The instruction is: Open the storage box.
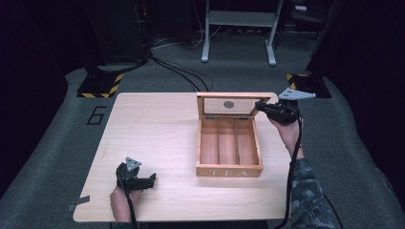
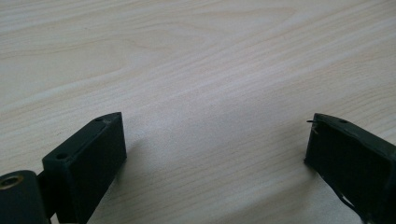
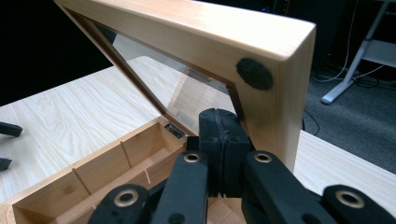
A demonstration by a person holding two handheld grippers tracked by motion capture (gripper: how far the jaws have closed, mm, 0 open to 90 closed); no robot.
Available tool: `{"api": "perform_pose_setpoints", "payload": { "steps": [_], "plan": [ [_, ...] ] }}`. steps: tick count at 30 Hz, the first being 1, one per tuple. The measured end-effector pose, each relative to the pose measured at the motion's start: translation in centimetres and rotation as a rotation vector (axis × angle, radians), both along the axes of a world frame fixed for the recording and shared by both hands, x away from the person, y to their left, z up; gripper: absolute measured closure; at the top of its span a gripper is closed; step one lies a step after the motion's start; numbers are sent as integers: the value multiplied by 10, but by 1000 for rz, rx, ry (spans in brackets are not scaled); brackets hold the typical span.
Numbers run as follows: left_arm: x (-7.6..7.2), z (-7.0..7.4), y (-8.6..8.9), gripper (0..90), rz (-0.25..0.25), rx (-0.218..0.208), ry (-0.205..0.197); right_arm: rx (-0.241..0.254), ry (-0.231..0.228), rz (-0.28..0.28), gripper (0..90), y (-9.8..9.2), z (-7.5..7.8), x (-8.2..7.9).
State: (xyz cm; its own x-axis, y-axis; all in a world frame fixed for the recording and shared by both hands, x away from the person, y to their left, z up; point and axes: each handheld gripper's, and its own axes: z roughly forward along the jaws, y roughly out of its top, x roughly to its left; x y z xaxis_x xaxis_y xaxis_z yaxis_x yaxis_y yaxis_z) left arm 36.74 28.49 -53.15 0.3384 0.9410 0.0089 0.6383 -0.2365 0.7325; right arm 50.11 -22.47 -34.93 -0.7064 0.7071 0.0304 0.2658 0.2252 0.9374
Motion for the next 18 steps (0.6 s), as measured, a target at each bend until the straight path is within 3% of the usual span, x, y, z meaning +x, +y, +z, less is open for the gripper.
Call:
{"api": "perform_pose_setpoints", "payload": {
  "steps": [18],
  "plan": [
    [0, 0, 0, 48, 1, -1, -1, 7, 5, 2, 897, -1, -1, 1]
  ]
}}
